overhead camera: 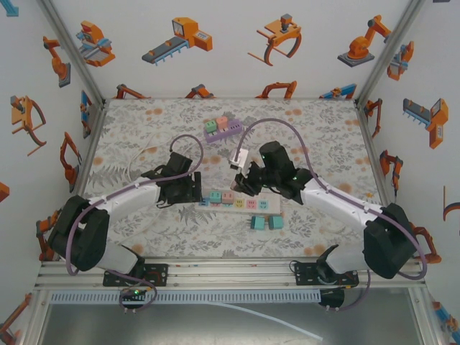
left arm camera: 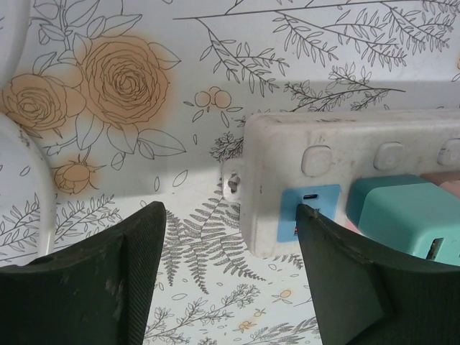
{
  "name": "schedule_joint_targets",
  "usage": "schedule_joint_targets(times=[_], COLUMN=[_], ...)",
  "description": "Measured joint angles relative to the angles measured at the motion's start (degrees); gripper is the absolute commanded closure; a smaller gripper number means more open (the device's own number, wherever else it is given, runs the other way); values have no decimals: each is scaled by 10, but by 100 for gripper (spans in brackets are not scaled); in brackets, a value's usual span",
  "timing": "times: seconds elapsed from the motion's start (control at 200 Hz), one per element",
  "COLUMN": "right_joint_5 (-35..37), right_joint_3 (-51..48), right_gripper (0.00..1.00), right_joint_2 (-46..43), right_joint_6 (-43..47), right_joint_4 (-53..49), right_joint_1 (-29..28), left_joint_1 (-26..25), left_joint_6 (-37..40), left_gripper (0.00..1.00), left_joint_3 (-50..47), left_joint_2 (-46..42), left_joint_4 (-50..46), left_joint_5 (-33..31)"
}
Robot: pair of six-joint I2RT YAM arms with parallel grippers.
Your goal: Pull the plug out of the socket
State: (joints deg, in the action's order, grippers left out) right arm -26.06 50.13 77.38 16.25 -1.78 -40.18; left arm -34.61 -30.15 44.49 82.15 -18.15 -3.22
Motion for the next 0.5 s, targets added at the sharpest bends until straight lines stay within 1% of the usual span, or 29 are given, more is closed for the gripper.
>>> schedule_joint_targets(times=[0.23,0.376,0.501], right_joint_5=[62,98,141], right_joint_3=[-34,-71,-108], right_gripper=[79,80,80], right_joint_2=[-27,-81,-130], right_joint_6=[-242,-385,-482], right_joint_4=[58,77,96], right_joint_1=[0,-1,-16], left_joint_1=[-6,-6,-7], left_joint_6=[2,4,7], left_gripper=[32,31,29], left_joint_3=[-2,-2,-2], left_joint_2=[-34,-67,-89], left_joint_4=[-38,-44,-44], left_joint_5=[0,-1,1])
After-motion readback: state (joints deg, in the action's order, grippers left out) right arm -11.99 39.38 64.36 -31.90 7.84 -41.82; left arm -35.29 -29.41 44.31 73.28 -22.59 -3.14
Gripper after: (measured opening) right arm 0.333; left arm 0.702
